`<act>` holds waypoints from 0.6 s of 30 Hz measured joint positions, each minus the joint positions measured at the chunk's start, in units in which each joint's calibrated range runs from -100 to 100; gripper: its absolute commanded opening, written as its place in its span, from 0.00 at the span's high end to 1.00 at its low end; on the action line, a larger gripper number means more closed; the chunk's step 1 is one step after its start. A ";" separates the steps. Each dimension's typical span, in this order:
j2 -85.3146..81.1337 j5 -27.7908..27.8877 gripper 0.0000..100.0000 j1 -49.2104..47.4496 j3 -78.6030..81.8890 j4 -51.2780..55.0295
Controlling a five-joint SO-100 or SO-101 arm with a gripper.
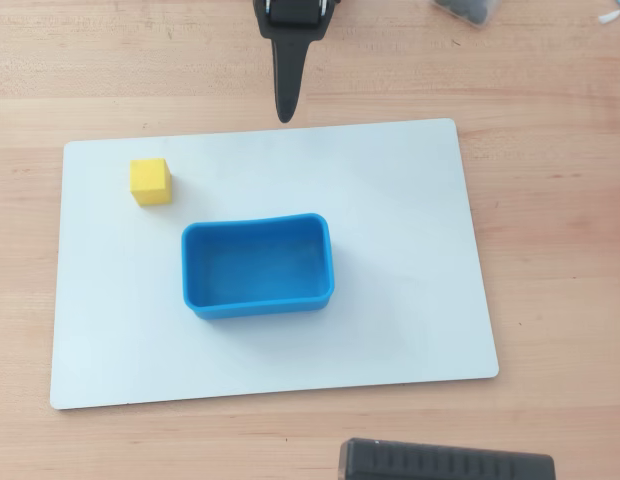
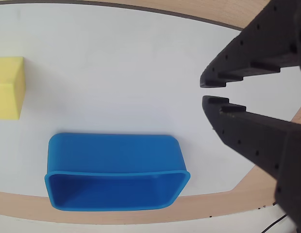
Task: Pick up yellow cube and drop it in the blue rectangular bin
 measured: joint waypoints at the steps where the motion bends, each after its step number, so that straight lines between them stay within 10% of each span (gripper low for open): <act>1: 0.00 0.00 1.00 0.00 0.00 0.00; 18: 0.83 2.49 1.00 -0.15 -0.47 0.00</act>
